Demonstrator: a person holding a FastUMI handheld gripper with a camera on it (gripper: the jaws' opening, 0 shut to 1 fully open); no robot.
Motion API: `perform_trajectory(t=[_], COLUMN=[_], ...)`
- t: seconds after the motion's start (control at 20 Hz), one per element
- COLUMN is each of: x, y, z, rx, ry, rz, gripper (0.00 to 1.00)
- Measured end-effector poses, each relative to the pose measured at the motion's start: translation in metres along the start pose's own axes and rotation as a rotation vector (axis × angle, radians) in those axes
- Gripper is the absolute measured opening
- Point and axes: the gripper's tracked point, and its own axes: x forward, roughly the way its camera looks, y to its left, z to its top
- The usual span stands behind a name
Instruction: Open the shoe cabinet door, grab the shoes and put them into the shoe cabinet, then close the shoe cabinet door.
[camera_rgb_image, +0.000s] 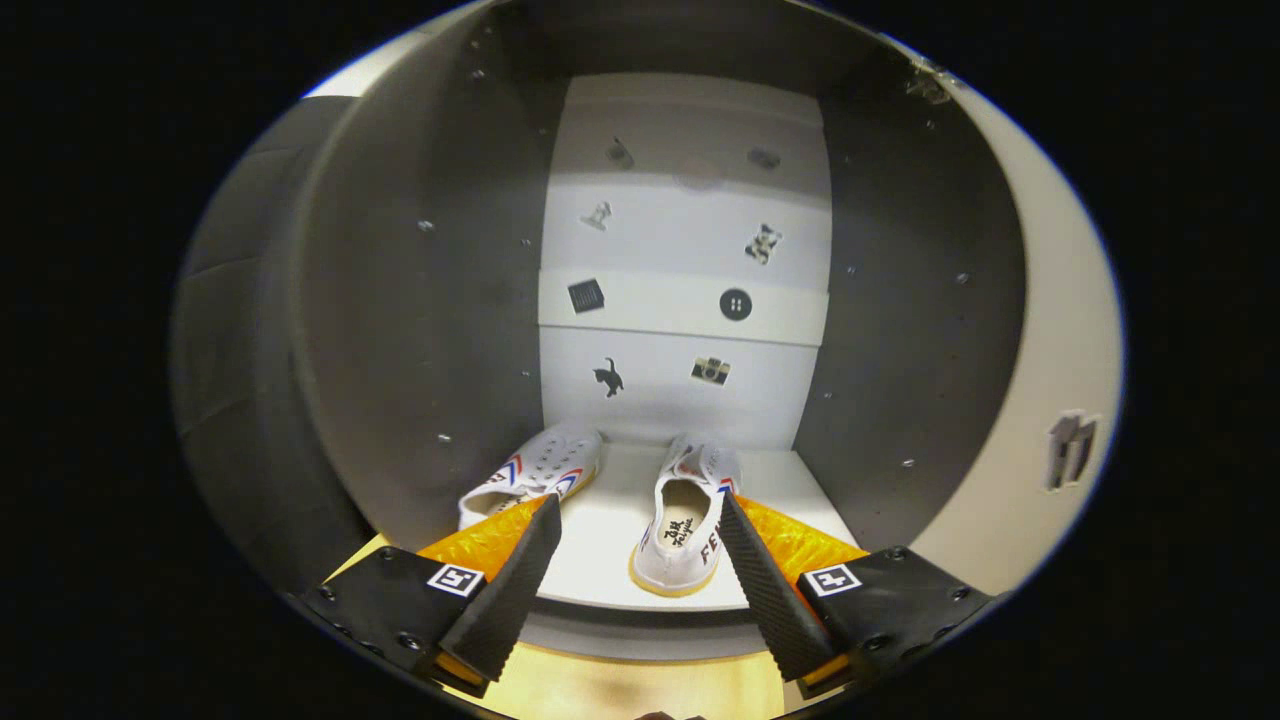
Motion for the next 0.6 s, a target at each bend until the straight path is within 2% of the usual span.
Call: perform_trajectory(t=[0.3,0.6], x=[-0.123,-0.245], y=[0.027,0.009], z=[0.007,-0.021], rx=[0.019,0.088], ry=[-0.134,-0.221], rz=[0.063,0.065], gripper=[0.99,0.99])
